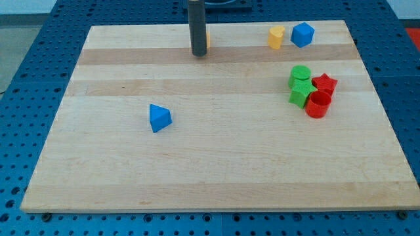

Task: Place the yellow hexagon beside the yellow heart

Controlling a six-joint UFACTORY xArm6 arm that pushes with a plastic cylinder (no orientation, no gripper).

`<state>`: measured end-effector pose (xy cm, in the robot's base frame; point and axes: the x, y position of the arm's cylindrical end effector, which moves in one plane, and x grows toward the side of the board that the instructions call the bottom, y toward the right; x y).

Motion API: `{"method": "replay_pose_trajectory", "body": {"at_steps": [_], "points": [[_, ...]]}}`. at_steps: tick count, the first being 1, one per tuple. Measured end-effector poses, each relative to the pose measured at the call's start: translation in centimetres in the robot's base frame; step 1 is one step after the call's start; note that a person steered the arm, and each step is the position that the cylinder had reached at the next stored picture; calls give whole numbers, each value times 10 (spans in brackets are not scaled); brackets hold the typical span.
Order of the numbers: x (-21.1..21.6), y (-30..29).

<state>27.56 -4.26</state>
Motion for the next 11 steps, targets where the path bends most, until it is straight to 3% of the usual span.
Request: {"method": "replay_pose_trajectory", "body": {"at_steps": [1,2,4,5,6,8,9,10,11], "points": [[-7,-20],[-8,-84],[-54,-16],[-3,53],[28,85],[25,37],[21,105],[8,116],[27,88]]}}
